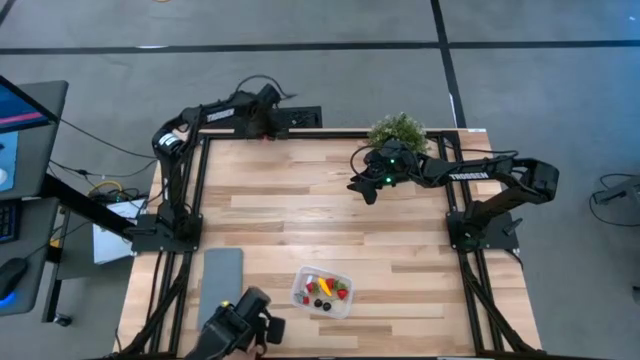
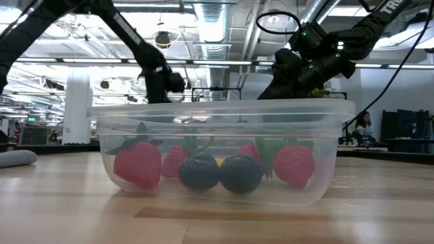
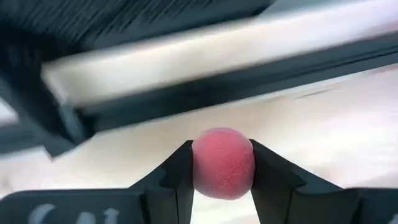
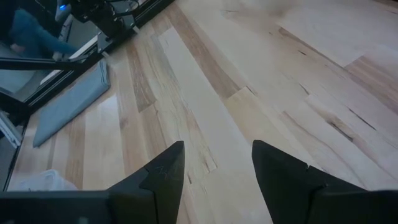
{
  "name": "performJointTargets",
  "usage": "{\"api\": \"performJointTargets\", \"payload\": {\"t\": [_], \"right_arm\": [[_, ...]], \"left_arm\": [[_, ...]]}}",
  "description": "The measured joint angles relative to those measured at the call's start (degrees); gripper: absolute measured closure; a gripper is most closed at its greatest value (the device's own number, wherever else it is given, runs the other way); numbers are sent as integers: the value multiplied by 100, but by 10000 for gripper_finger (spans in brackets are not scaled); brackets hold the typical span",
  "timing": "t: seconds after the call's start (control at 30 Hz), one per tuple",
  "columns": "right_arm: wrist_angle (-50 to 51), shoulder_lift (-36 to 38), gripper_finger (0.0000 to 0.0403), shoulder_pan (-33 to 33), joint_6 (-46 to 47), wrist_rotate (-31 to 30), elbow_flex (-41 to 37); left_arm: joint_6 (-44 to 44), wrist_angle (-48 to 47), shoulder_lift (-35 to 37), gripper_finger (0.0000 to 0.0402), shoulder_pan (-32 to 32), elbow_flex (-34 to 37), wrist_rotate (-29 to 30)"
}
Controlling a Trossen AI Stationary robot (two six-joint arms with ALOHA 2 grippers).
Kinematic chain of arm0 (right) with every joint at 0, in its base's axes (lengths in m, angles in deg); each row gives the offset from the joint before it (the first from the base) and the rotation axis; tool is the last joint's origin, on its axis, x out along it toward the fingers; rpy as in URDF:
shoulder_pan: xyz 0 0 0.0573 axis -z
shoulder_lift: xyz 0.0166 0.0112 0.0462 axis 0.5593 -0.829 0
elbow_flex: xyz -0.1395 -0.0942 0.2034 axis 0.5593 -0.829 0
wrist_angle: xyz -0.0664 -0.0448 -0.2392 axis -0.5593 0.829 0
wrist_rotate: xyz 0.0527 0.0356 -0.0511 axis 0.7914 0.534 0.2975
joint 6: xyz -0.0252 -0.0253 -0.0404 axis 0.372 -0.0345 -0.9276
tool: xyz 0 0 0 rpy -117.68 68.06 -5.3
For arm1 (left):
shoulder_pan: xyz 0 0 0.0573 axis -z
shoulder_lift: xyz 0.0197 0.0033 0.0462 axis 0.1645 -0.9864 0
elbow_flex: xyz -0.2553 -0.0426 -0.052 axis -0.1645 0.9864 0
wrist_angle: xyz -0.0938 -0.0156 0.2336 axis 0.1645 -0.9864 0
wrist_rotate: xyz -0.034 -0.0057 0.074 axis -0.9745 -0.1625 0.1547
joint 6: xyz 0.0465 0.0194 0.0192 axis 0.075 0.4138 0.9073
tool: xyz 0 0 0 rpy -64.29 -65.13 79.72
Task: Pick and placing Produce into tupperware
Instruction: Put the peach into the transparent bin
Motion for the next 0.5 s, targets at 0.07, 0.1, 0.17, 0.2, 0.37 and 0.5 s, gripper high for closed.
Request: {"api": "performJointTargets", "payload": {"t": [0.07, 0.1, 0.17, 0.2, 0.37, 0.5], "right_arm": [[0, -1, 191, 0, -1, 0, 0], [0, -1, 191, 0, 0, 0, 0], [0, -1, 191, 0, -3, 0, 0], [0, 0, 191, 0, -5, 0, 0], [0, 0, 191, 0, -10, 0, 0], [0, 0, 191, 0, -16, 0, 0]], "left_arm": [[115, 47, 183, 290, -2, -159, -187], [170, 20, 248, 287, -10, -226, -267], [314, -34, 417, 285, -15, -374, -484], [390, -27, 541, 286, -17, -462, -612], [917, -23, 1208, 291, 36, -844, -1835], [1199, -32, 1824, 288, 289, -985, -3110]]}}
